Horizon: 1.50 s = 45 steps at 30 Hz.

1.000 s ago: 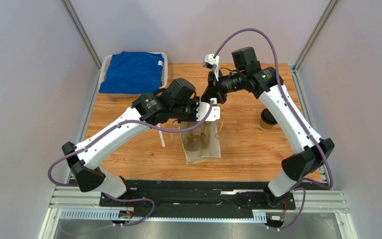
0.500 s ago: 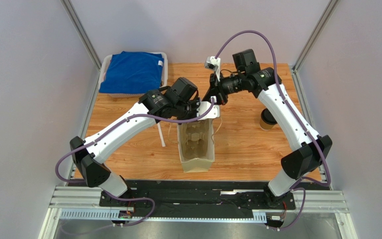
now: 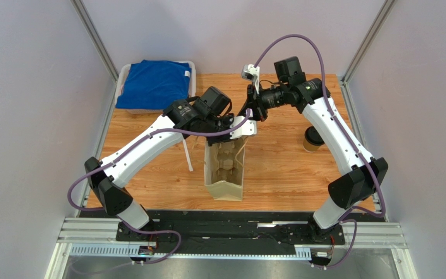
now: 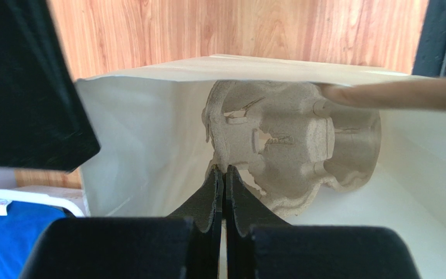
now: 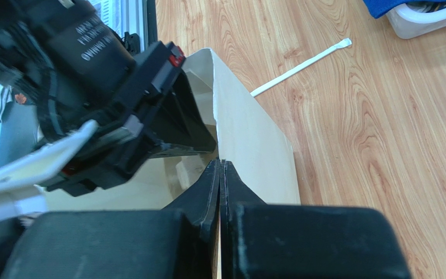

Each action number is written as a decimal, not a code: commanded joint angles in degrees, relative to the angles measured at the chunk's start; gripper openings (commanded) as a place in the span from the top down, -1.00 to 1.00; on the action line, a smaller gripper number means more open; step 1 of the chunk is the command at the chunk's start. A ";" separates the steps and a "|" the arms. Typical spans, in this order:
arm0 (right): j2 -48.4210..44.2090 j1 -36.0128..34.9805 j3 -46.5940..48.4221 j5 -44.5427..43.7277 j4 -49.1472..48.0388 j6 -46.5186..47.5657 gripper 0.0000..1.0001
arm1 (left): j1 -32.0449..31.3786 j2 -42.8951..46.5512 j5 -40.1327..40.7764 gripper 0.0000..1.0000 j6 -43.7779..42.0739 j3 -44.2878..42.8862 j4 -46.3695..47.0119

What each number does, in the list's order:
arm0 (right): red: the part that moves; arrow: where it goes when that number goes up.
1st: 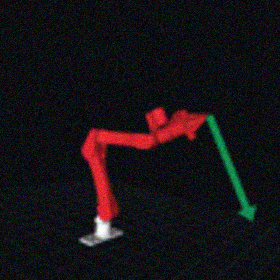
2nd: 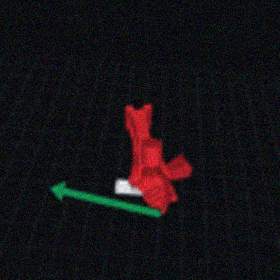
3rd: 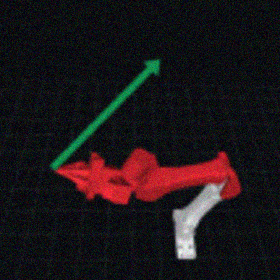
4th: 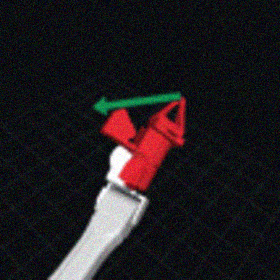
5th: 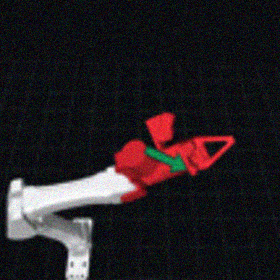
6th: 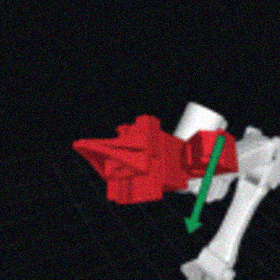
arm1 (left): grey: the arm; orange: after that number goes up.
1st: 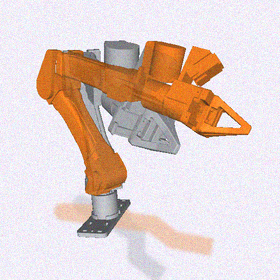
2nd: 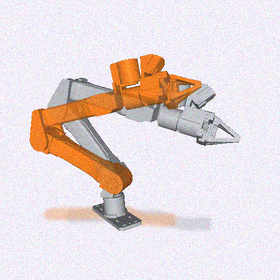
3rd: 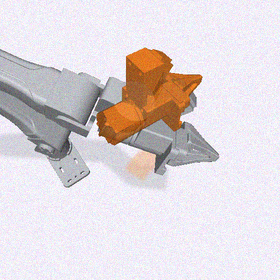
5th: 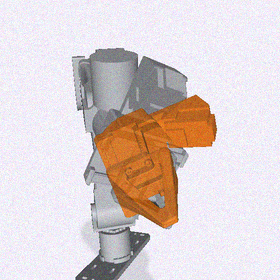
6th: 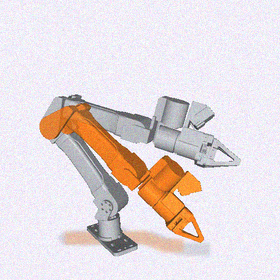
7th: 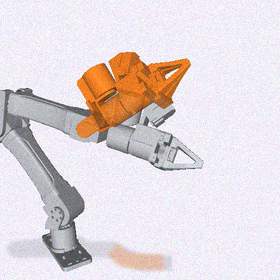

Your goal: Pack the takeout coffee

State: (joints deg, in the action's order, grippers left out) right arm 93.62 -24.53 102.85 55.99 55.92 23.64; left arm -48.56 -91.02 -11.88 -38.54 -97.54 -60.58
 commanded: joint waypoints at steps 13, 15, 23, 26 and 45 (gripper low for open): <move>0.42 0.45 -1.25 3.43 -3.98 3.34 1.00 | 0.04 -0.29 -6.14 1.00 3.38 -0.55 -2.70; 0.42 0.54 -1.25 3.69 -3.98 3.61 1.00 | 0.13 -1.17 -6.40 1.00 4.09 -0.81 -3.32; 0.16 0.45 -1.69 4.48 -3.89 4.40 1.00 | 0.22 -0.82 -5.00 0.98 3.92 2.17 -1.65; 0.16 0.45 -1.86 4.74 -3.89 4.49 1.00 | 0.30 -0.65 -4.29 0.71 3.92 2.44 -0.86; -0.81 0.54 -3.00 5.54 -3.54 5.45 1.00 | -0.49 7.25 -5.52 -0.28 4.18 -3.71 2.39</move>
State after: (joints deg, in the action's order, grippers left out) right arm 93.69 -24.21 100.09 59.99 54.06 27.33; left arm -48.31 -90.37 -13.82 -34.63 -97.89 -60.64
